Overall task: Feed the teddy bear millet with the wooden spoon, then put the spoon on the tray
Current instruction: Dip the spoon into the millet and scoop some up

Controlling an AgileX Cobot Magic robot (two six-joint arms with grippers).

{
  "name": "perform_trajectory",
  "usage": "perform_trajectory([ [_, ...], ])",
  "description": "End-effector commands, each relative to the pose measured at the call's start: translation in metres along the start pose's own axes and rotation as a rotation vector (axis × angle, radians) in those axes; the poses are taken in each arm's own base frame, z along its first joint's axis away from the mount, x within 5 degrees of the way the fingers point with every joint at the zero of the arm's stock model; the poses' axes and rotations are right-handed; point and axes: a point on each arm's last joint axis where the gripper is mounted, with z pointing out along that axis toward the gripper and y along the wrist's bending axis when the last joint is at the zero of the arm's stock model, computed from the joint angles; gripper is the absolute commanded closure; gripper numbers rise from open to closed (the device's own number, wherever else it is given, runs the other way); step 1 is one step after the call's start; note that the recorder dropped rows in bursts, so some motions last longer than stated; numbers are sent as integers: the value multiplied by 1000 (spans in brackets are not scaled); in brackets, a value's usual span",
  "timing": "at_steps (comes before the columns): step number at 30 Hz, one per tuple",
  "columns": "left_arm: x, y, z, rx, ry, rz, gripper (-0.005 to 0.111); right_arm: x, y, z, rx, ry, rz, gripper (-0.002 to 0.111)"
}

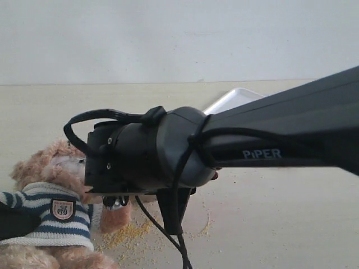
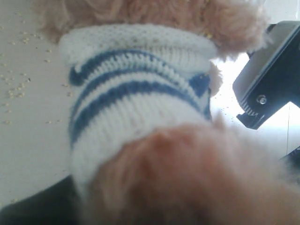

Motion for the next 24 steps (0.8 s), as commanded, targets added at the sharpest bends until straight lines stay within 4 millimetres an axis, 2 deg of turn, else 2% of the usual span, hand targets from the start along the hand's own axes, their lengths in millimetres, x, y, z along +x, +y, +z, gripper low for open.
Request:
perform_trajectory([
  [1, -2, -1, -1, 17, -5, -4, 102, -3, -11, -7, -36, -32, 67, 101],
  [6, -2, -1, -1, 17, -5, -4, 102, -6, -17, -12, -104, -61, 132, 101],
  [14, -2, -1, -1, 17, -5, -4, 102, 1, -18, -7, -191, -25, 194, 101],
  [17, -2, -1, -1, 17, -5, -4, 102, 2, -21, -11, -196, -44, 206, 101],
  [24, -2, -1, -1, 17, -5, -4, 102, 16, -36, -21, -266, -79, 307, 101],
])
